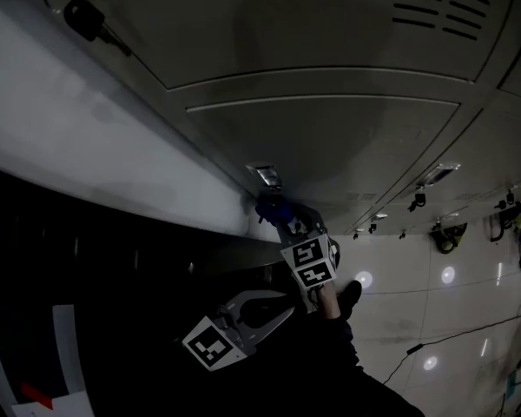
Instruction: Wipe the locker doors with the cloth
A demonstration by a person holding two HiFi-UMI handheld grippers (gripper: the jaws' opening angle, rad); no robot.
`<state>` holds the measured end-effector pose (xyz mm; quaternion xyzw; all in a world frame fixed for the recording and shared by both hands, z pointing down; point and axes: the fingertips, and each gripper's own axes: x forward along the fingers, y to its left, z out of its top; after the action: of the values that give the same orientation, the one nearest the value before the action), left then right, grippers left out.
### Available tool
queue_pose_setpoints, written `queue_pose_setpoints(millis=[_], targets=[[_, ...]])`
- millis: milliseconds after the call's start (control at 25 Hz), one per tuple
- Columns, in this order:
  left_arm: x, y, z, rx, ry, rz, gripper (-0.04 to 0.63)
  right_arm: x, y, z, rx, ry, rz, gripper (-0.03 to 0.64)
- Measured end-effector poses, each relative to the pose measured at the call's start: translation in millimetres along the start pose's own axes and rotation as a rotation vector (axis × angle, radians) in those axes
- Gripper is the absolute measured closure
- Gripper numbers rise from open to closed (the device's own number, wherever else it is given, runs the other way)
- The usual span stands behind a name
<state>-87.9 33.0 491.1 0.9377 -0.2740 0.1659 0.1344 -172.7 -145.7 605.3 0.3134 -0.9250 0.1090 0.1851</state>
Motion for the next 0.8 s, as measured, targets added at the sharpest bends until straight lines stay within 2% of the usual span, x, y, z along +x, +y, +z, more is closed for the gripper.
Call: queue_pose_setpoints(millis=[200, 360, 800], targets=[[-5, 12, -2, -0.007, -0.002, 0.011, 0.541, 9, 0, -3, 0.016, -0.005, 0.008, 0.495], [6, 7, 3, -0.009, -0.01, -0.011, 0.541, -2, -11, -8, -0.015, 0.027, -0.012, 0.495], [66, -36, 31, 0.013, -0.044, -0.097, 0.541, -86, -102, -40, 0.034, 0.058, -0.169, 0.495]])
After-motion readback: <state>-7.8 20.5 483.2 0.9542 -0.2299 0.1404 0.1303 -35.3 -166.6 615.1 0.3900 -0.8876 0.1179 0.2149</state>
